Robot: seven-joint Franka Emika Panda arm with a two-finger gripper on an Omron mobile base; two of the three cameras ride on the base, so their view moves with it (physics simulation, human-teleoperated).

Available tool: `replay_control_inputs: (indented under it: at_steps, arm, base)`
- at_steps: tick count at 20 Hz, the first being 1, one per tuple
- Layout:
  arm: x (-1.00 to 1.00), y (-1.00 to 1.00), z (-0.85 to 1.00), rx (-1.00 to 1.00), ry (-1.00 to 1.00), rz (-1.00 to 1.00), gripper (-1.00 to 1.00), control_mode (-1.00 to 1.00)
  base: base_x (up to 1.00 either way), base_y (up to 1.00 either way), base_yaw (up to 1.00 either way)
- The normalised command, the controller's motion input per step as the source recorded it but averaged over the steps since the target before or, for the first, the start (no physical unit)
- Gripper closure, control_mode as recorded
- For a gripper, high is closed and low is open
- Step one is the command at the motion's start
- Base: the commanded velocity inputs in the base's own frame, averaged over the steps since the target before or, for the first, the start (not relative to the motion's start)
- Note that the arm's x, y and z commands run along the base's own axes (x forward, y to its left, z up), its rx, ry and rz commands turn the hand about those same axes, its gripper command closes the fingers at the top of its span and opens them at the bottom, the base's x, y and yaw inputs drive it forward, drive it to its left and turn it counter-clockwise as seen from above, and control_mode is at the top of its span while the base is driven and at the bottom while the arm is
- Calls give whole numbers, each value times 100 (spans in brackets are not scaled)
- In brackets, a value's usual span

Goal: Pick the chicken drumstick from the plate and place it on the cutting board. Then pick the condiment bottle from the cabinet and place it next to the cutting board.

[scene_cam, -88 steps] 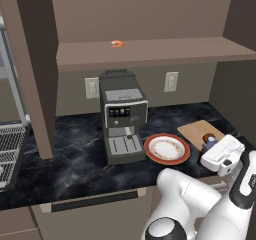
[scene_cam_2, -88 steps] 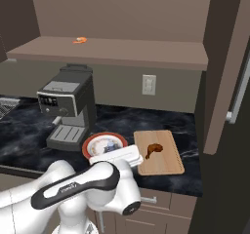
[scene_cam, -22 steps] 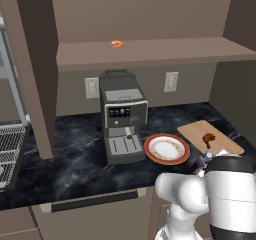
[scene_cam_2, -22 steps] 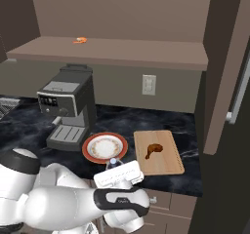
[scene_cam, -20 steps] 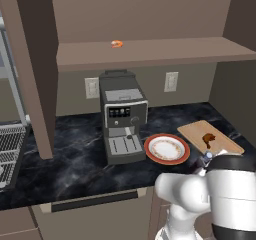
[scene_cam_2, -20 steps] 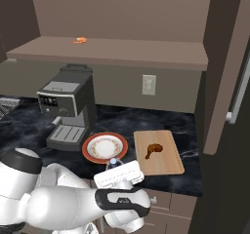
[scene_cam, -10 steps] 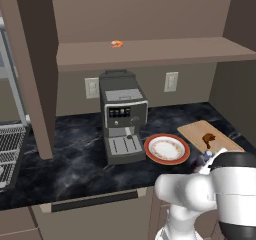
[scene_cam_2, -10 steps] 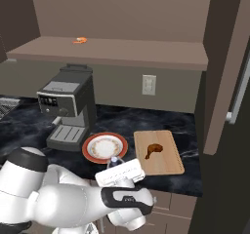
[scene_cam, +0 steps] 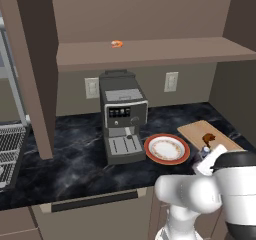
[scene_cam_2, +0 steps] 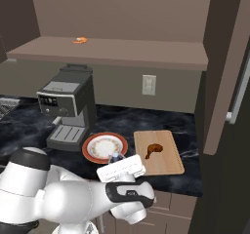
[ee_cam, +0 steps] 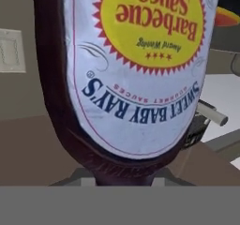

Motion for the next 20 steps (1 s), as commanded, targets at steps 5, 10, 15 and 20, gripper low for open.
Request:
replay_control_inputs:
  at_steps: [5, 10, 15, 20]
  arm:
    - [25, 0, -9, 0, 0, 0, 100, -100]
    - [25, 0, -13, 0, -1, 0, 100, -100]
    - [16, 0, -20, -1, -3, 0, 100, -100]
    - [6, 0, -29, -5, -2, 0, 100, -100]
  base:
    - [0, 0, 0]
    - [0, 0, 0]
    - [0, 0, 0]
    - [0, 0, 0]
